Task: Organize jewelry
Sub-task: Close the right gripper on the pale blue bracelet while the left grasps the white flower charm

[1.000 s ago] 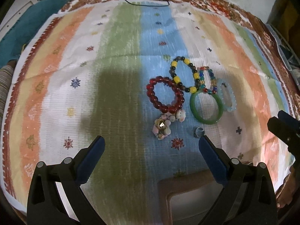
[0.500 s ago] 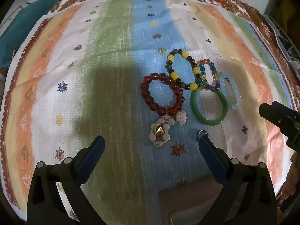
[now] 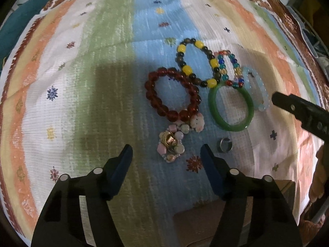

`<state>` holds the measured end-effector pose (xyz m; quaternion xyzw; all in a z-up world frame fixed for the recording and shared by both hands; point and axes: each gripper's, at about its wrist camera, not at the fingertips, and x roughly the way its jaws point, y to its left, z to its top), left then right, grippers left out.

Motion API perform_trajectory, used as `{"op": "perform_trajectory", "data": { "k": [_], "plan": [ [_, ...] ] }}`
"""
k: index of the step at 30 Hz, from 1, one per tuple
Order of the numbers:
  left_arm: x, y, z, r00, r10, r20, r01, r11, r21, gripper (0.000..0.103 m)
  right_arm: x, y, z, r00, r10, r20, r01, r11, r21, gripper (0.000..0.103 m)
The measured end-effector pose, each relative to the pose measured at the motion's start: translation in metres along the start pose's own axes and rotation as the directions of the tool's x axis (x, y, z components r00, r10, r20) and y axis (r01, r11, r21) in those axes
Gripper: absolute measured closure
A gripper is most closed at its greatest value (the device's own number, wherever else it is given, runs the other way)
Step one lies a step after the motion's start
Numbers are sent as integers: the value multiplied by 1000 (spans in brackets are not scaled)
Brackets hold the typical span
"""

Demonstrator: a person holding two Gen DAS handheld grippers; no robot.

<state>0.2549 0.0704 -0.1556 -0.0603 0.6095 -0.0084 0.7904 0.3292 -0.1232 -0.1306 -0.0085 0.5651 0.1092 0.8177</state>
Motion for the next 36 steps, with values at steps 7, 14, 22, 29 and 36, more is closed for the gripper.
{"op": "perform_trajectory", "data": {
  "k": [7, 14, 22, 29, 36],
  "plan": [
    [12, -1, -1, 999, -16, -36, 16, 1000, -1, 50, 21, -1, 6, 999, 2, -38, -1, 1000, 18, 51],
    [15, 0, 0, 999, -1, -36, 1, 1000, 16, 75, 33, 2, 8, 999, -18, -47, 18, 1000, 4, 82],
    [7, 7, -1, 1000, -8, -22, 9, 1000, 5, 92, 32, 2, 6, 999, -22, -39, 21, 1000, -19, 91],
    [-18, 6, 3, 999, -37, 32, 37, 999, -7, 92, 22, 7, 3, 999, -27, -23, 26, 999, -34, 91],
    [-30, 5, 0, 998, -39, 59, 39, 999, -1, 91, 13, 14, 2, 999, -47, 4, 47, 996, -73, 91]
  ]
}}
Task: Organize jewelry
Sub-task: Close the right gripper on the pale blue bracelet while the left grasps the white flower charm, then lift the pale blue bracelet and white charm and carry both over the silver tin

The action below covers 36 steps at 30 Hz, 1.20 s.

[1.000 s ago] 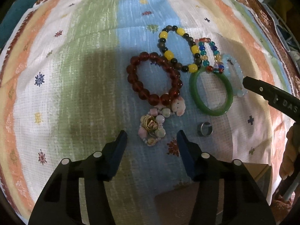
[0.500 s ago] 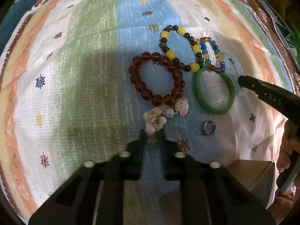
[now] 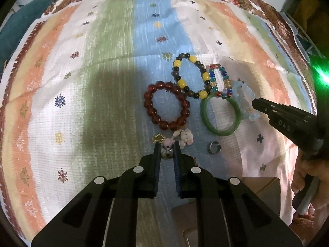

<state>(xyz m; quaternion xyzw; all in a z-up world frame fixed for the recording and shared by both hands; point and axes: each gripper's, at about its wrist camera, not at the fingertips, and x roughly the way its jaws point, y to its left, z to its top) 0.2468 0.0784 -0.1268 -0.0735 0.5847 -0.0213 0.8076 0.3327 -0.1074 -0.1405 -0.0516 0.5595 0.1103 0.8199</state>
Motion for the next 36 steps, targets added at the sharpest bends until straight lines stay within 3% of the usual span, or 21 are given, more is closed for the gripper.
{"op": "perform_trajectory", "data": {
  "k": [20, 36],
  "plan": [
    [-30, -2, -2, 998, -26, 63, 27, 1000, -7, 91, -27, -1, -10, 999, 7, 31, -6, 1000, -15, 91],
    [-65, -10, -8, 990, -66, 126, 68, 998, -15, 91, -86, 18, -22, 990, 24, 139, -13, 997, -82, 91]
  ]
}}
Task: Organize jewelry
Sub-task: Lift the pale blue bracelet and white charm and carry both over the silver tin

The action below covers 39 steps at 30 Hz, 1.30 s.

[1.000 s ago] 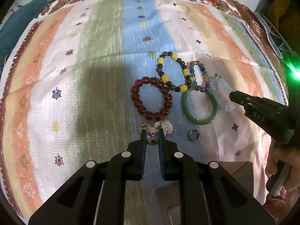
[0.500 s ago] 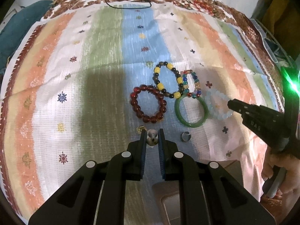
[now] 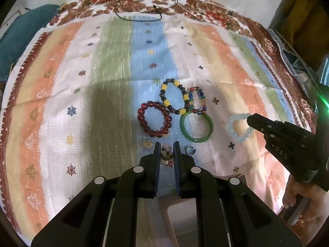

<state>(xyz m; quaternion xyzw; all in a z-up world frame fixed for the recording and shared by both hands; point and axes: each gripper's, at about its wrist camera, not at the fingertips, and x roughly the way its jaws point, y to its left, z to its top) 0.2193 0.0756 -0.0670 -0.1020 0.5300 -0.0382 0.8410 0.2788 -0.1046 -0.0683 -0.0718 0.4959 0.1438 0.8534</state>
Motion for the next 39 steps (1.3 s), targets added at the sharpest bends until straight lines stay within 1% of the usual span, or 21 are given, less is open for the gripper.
{"op": "perform_trajectory", "data": {
  "k": [5, 8, 15, 21, 25, 29, 33, 39],
  "plan": [
    [-15, -6, -1, 1000, -11, 29, 11, 1000, -2, 91, -21, 2, -1, 999, 23, 33, -23, 1000, -2, 91],
    [-19, -11, -2, 999, -13, 37, 13, 1000, -1, 91, -28, 5, -7, 999, 22, 43, -22, 1000, -15, 91],
    [-37, -25, -9, 997, 4, 79, -7, 999, 34, 91, -47, 12, -14, 996, 46, 71, -44, 999, -32, 91],
    [-57, -34, -19, 993, 0, 120, -6, 999, 45, 91, -70, 25, -23, 992, 68, 110, -61, 996, -67, 91],
    [-69, -41, -26, 989, -5, 145, -3, 998, 56, 91, -79, 32, -29, 989, 84, 121, -74, 993, -89, 91],
    [-79, -44, -31, 986, -13, 168, 5, 999, 46, 91, -86, 37, -36, 988, 85, 126, -72, 992, -108, 91],
    [-88, -50, -38, 981, -5, 192, -7, 998, 59, 91, -95, 40, -41, 985, 97, 139, -81, 990, -116, 91],
    [-94, -52, -49, 979, -11, 201, 0, 999, 54, 91, -107, 43, -50, 981, 120, 154, -100, 987, -128, 91]
  ]
}}
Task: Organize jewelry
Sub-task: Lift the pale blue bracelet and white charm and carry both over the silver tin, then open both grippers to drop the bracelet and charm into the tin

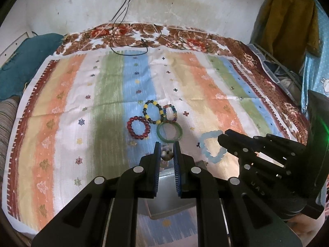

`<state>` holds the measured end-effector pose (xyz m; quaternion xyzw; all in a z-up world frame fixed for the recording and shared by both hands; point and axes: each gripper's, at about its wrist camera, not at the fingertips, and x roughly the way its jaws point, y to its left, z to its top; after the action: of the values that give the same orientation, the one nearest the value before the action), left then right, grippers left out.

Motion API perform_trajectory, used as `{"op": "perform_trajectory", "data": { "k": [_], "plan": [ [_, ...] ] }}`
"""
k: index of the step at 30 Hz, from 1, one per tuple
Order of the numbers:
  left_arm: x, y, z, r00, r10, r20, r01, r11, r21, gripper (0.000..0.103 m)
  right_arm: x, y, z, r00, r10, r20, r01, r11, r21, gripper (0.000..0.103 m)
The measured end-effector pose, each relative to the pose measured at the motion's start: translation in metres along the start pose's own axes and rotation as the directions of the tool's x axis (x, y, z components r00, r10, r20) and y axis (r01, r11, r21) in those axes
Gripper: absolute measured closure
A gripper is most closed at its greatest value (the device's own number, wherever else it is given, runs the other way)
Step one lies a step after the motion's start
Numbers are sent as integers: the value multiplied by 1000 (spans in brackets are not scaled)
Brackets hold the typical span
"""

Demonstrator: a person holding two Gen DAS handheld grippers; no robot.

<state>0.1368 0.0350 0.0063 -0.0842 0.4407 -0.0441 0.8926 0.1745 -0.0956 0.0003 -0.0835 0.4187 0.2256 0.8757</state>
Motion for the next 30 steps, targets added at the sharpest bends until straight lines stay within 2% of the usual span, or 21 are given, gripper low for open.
{"op": "perform_trajectory", "data": {
  "k": [9, 14, 15, 16, 17, 18, 19, 21, 23, 25, 30],
  "plan": [
    [-14, -3, -15, 1000, -22, 12, 23, 1000, -18, 91, -8, 11, -14, 1000, 16, -9, -16, 1000, -17, 91],
    [-15, -5, -23, 1000, -25, -5, 25, 999, -25, 91, -6, 14, -20, 998, 50, -29, -51, 999, -17, 90],
    [-14, -6, -25, 1000, -24, -12, 24, 999, -30, 91, -7, 14, -20, 999, 49, -25, -49, 999, -12, 89],
    [-14, -5, -26, 1000, -21, -15, 20, 999, -33, 90, -9, 13, -20, 999, 45, -18, -45, 999, -7, 79],
    [-14, -4, -26, 1000, -10, -17, 10, 999, -38, 82, -10, 11, -19, 999, 40, -7, -40, 999, -3, 65],
    [-13, -3, -25, 1000, 0, -16, -1, 999, -43, 75, -11, 10, -19, 999, 35, 0, -35, 999, 2, 61],
    [-13, -1, -24, 1000, 13, -11, -14, 999, -47, 66, -11, 8, -18, 1000, 26, 4, -26, 1000, 8, 60],
    [-11, 3, -23, 999, 44, -7, -45, 998, -53, 63, -8, 3, -16, 1000, 11, 0, -11, 1000, 19, 60],
    [-7, 7, -21, 994, 110, -3, -110, 993, -46, 52, -3, -1, -15, 1000, 1, -14, -1, 999, 32, 56],
    [-2, 9, -18, 988, 155, -1, -155, 987, -32, 48, 5, -7, -14, 999, -4, -34, 6, 999, 50, 52],
    [13, 16, -12, 983, 180, -31, -181, 983, -41, 35, 18, -16, -9, 999, 2, -43, 2, 995, 99, 44]
  ]
}}
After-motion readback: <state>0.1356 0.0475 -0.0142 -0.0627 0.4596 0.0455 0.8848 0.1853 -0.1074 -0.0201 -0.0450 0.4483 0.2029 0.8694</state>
